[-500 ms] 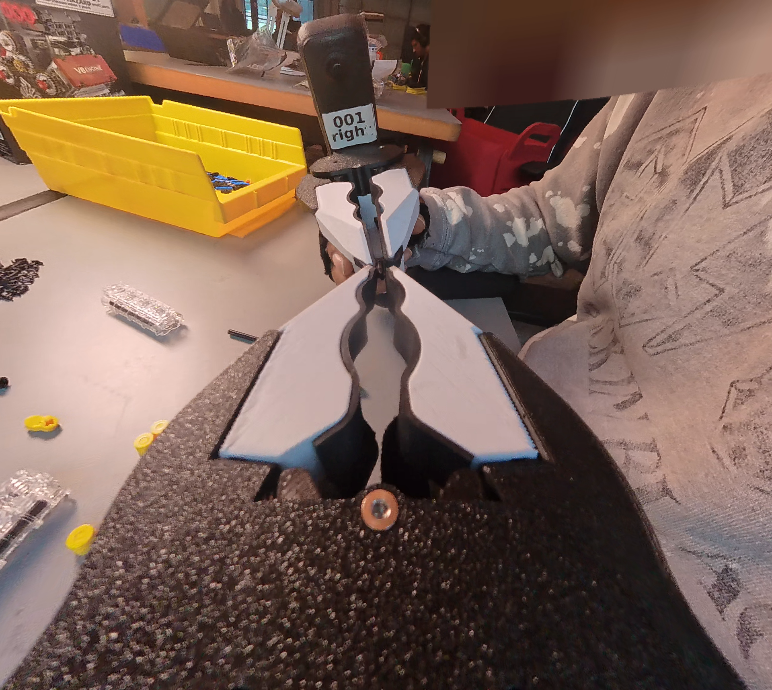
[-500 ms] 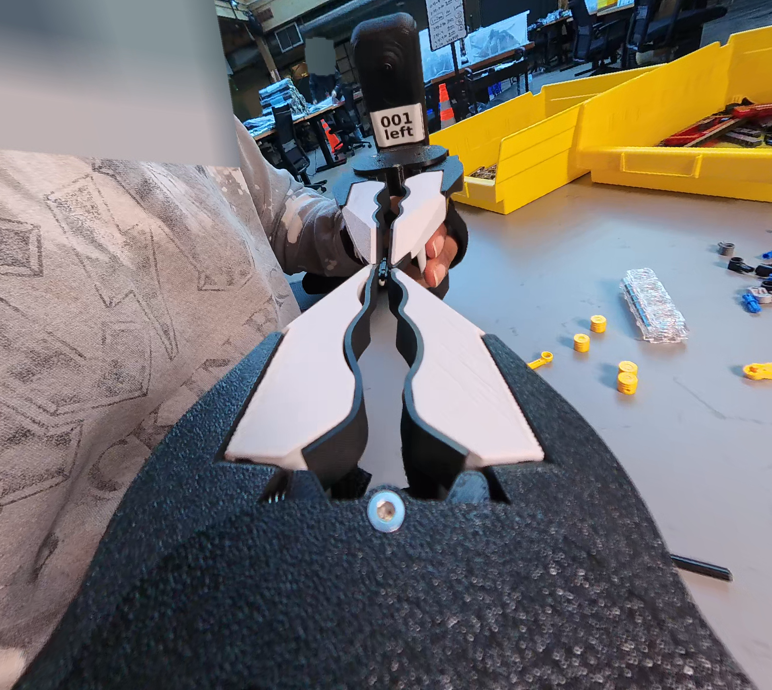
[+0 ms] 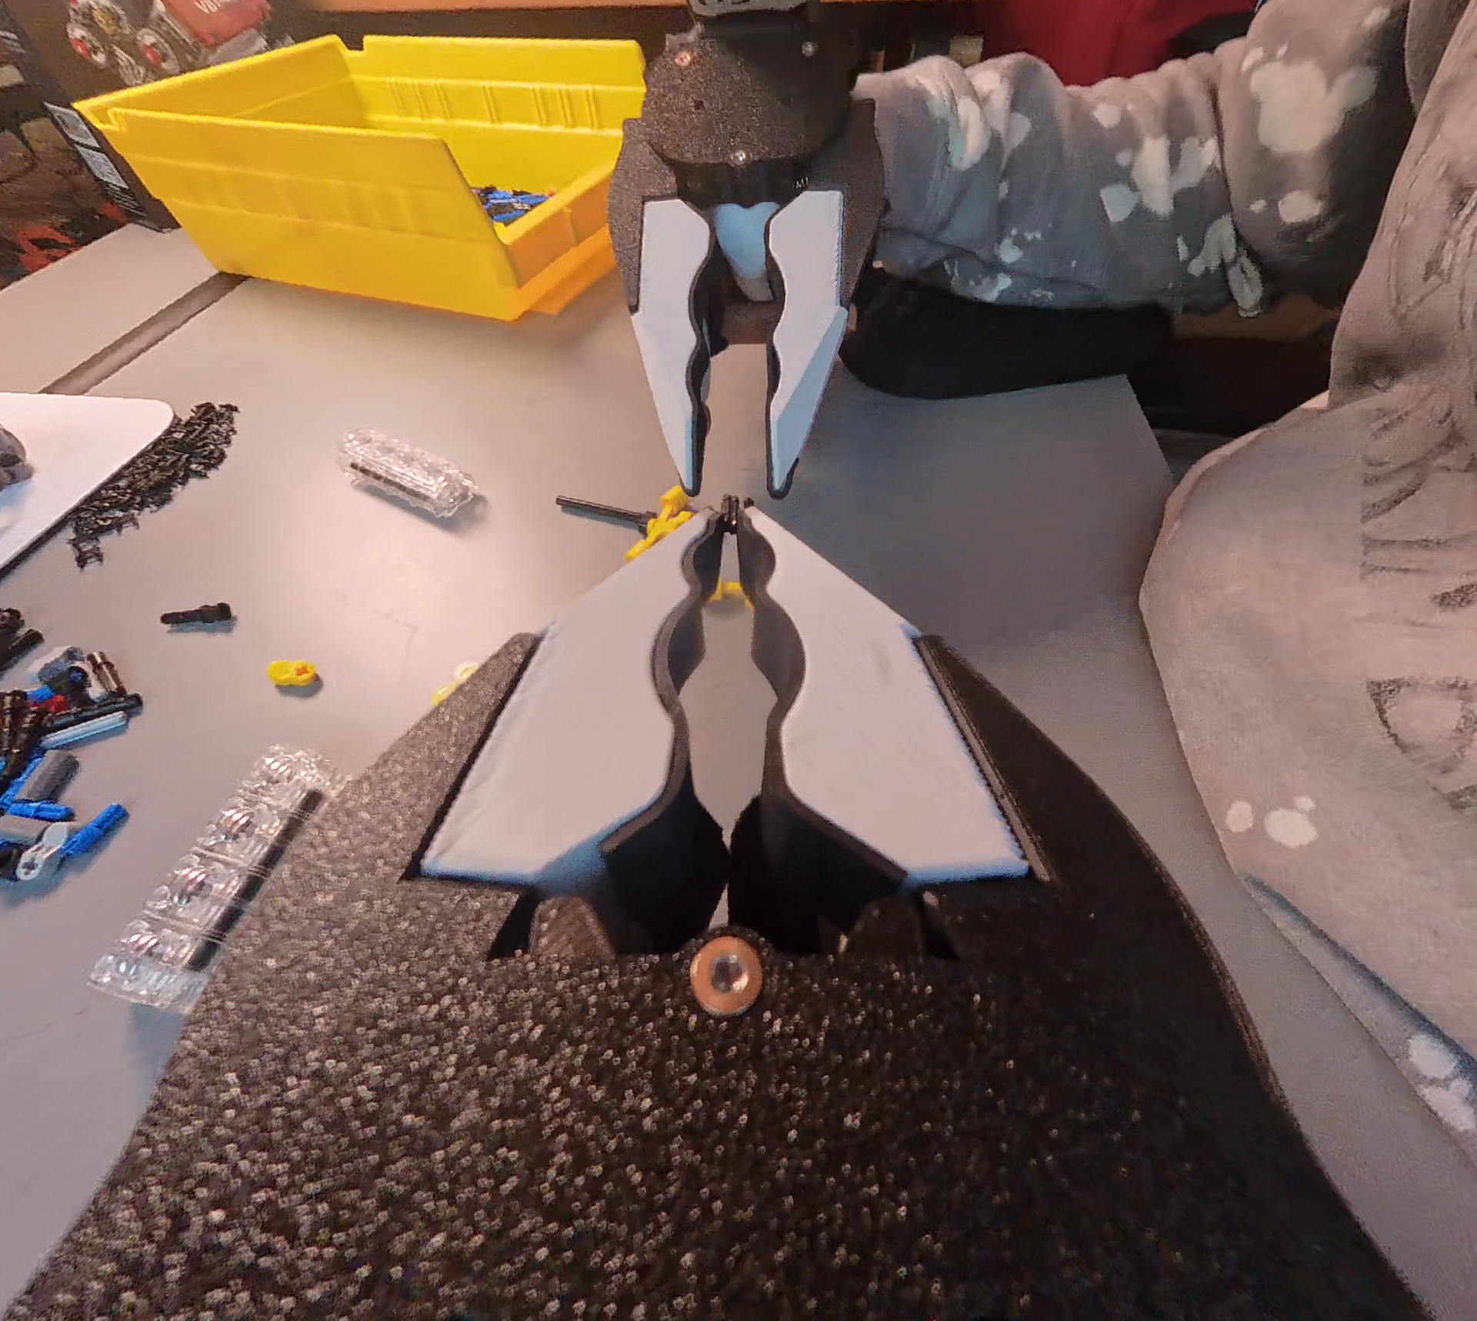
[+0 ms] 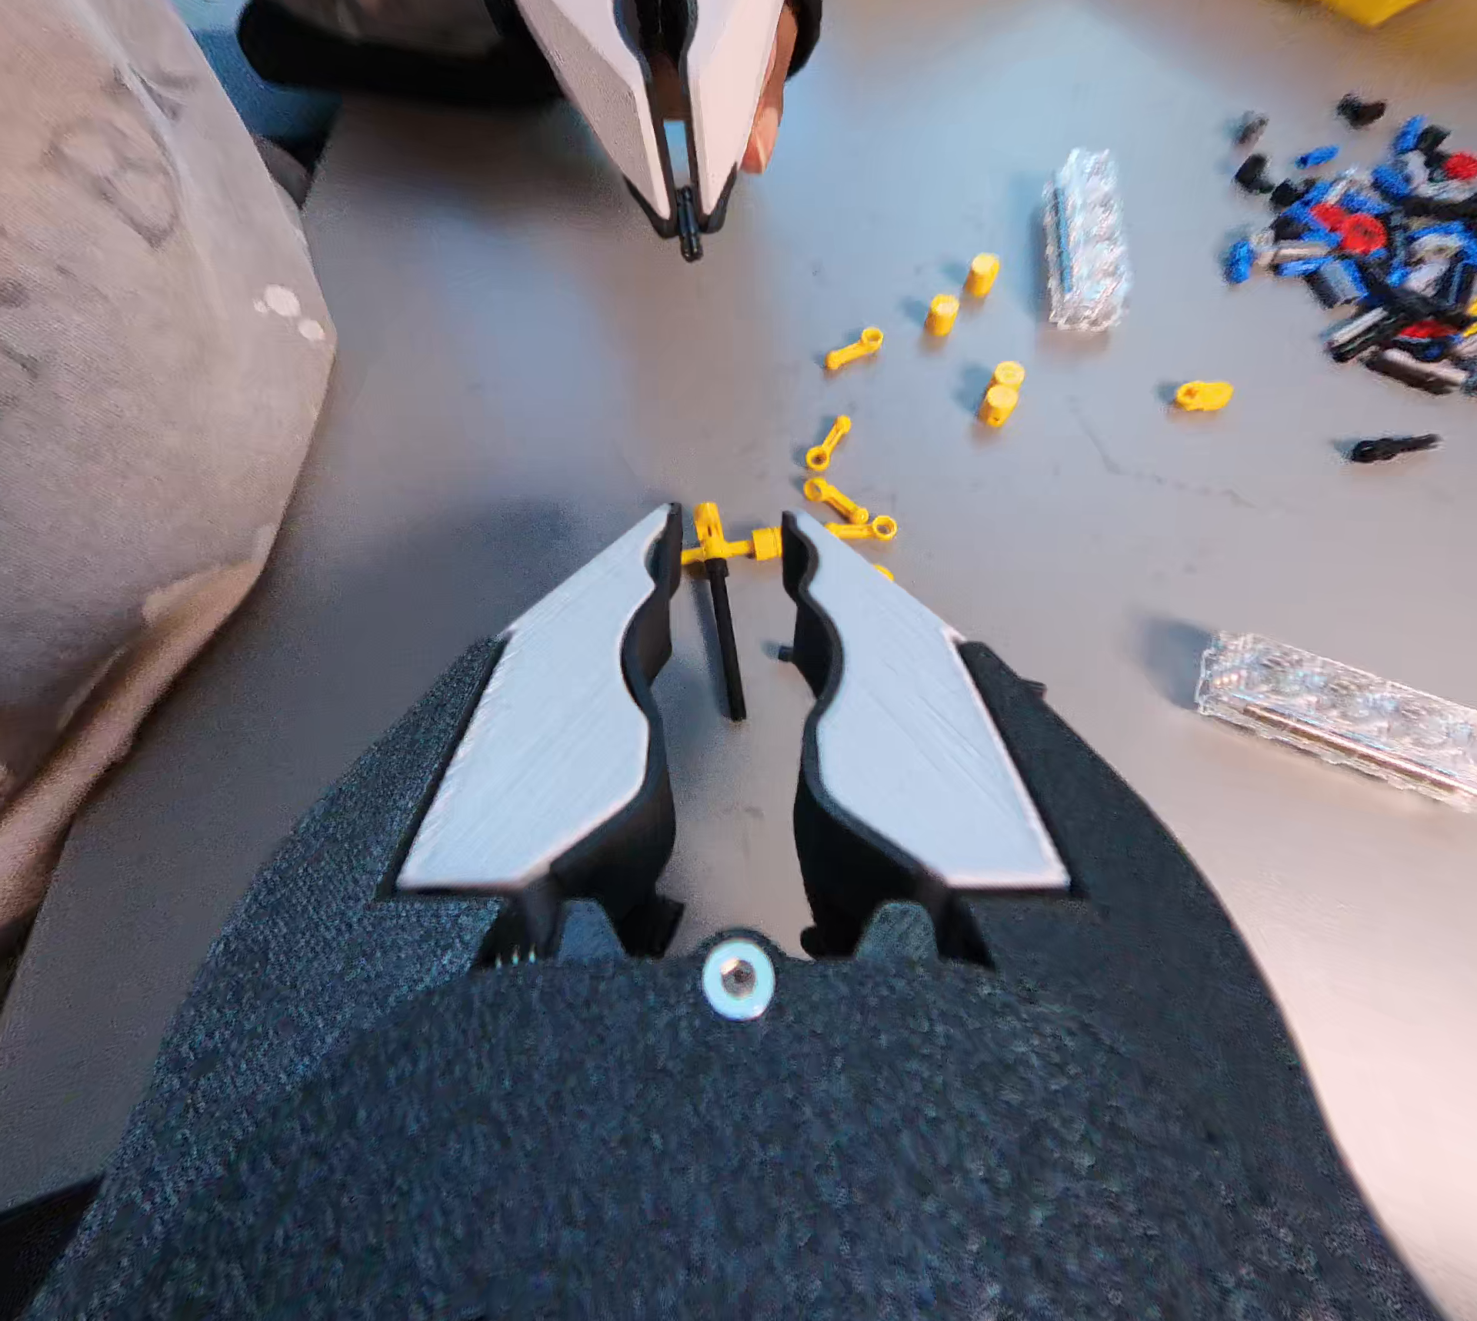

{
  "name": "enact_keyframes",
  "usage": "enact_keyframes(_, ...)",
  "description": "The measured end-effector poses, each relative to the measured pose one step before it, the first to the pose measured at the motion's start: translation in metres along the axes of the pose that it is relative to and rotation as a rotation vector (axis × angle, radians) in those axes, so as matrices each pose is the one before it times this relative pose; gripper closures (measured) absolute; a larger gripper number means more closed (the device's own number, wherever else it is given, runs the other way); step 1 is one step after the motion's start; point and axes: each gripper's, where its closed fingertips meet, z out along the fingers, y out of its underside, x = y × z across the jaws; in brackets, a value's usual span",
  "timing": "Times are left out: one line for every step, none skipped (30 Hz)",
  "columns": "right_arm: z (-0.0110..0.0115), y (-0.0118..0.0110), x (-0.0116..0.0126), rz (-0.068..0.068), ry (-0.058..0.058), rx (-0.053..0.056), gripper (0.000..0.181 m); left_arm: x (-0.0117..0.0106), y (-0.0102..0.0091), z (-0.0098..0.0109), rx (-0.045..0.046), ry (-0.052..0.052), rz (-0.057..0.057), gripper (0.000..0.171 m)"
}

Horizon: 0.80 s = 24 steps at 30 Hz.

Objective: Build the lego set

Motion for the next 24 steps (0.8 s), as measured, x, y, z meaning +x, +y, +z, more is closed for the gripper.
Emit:
enact_keyframes(0.00435, 0.00518, -0.00146, -0.016, -0.0148, -0.0411, 0.157, 0.00102, 0.00318, 0.00285, -0.0108, 0.0113, -0.0023, 0.168)
enact_keyframes(0.0045, 0.00256, -0.0027, -0.0241, -0.0161, -0.0301, 0.158, 0.00087, 0.00282, 0.00253, -0.01365, 0.0069, 0.0041, 0.168)
enact_keyframes(0.00427, -0.00028, -0.00095, -0.0217, -0.0013, -0.0112, 0.16, 0.00022, 0.00277, 0.00193, -0.01674, 0.0001, 0.0107, 0.168)
enact_keyframes(0.00474, 0.00029, -0.00119, -0.0147, -0.0026, -0.0135, 0.161, -0.00011, 0.00276, 0.00131, -0.01708, -0.002, 0.0079, 0.168)
enact_keyframes(0.00476, 0.00169, -0.00077, -0.0082, -0.0019, -0.0179, 0.162, -0.00022, 0.00316, 0.00087, -0.01537, 0.0012, 0.0013, 0.168)
enact_keyframes(0.00434, 0.00248, 0.00026, -0.0056, 0.004, -0.0178, 0.162, -0.00002, 0.00335, 0.00064, -0.01357, 0.003, -0.0021, 0.168)
enact_keyframes(0.00358, 0.00235, -0.0003, -0.0025, -0.0006, -0.013, 0.163, -0.0003, 0.00296, 0.00046, -0.0116, 0.0001, 0.0001, 0.168)
enact_keyframes(0.00276, 0.00226, -0.00078, 0.0008, -0.0044, -0.011, 0.165, 0.00018, 0.00314, 0.00055, -0.01476, 0.0021, 0.0018, 0.168)
enact_keyframes(0.00221, 0.00157, -0.00005, 0.0011, 0.001, -0.0076, 0.168, 0.0, 0.00282, 0.00081, -0.01411, 0.0004, 0.0032, 0.168)
enact_keyframes(0.00061, -0.00069, 0.00082, -0.0008, 0.0068, 0.0031, 0.17, 0.00012, 0.00244, 0.00106, -0.01181, 0.0008, 0.0031, 0.168)
enact_keyframes(0.00012, 0.00005, -0.00006, -0.0006, -0.0005, -0.0045, 0.171, 0.00044, 0.00165, 0.0009, -0.00797, 0.003, 0.0016, 0.168)
enact_keyframes(0.00061, 0.00128, 0.00084, -0.0038, 0.0064, -0.0115, 0.174, 0.00028, 0.00048, 0.0007, -0.00231, 0.0024, 0.0006, 0.168)
enact_keyframes(0.00054, 0.00084, 0.00006, -0.0071, 0.0041, -0.0086, 0.173, 0.00013, 0.00031, 0.00046, -0.00154, 0.0029, -0.0019, 0.168)
enact_keyframes(0.00007, 0.00022, -0.00037, -0.0044, 0.0016, -0.0051, 0.174, -0.00005, 0.00033, 0.00031, -0.001, 0.0023, -0.0037, 0.168)
enact_keyframes(0.0001, 0.00007, -0.00036, -0.0019, 0.001, -0.0032, 0.173, 0.00016, 0.00026, 0.00032, -0.00056, 0.0028, -0.0027, 0.168)
enact_keyframes(-0.00003, -0.00004, -0.00008, -0.0022, 0.0028, 0.0007, 0.173, 0.00001, -0.00004, 0.00019, -0.0004, 0.0014, -0.0004, 0.168)
enact_keyframes(-0.00007, 0.00001, -0.00035, -0.0015, 0.0007, 0.0006, 0.173, 0.00021, -0.00011, 0.00011, 0.00054, 0.0014, 0.0005, 0.168)
enact_keyframes(-0.00032, 0.00003, -0.00014, -0.0019, 0.0007, 0.0, 0.172, 0.00001, 0.00027, 0.00027, -0.00158, 0.0009, -0.0006, 0.168)
enact_keyframes(-0.0004, 0.00027, 0.00032, -0.0011, 0.0029, 0.0, 0.172, -0.00001, -0.00004, 0.00015, -0.00028, 0.0006, -0.0004, 0.168)
enact_keyframes(-0.00053, 0.00042, 0.00004, 0.0012, -0.0004, 0.0001, 0.172, 0.00005, -0.00015, 0.00015, 0.00078, 0.0014, -0.0005, 0.168)
enact_keyframes(-0.00055, 0.00017, -0.00035, 0.0014, -0.0033, 0.0021, 0.172, 0.00012, -0.00002, 0.00008, -0.00015, 0.0017, -0.0008, 0.168)
enact_keyframes(-0.00043, 0.00037, -0.00056, 0.0011, -0.0043, 0.0014, 0.172, -0.00009, -0.00009, 0.00018, 0.0001, 0.0, -0.0005, 0.168)
enact_keyframes(-0.00024, 0.00016, -0.00053, -0.0017, -0.0034, 0.0014, 0.172, -0.00006, -0.00017, 0.00009, 0.00013, -0.0002, -0.0002, 0.168)
enact_keyframes(-0.0003, 0.00037, -0.00046, -0.0016, -0.0026, -0.0009, 0.172, -0.00019, 0.00009, 0.00021, -0.00067, -0.0001, -0.0004, 0.168)
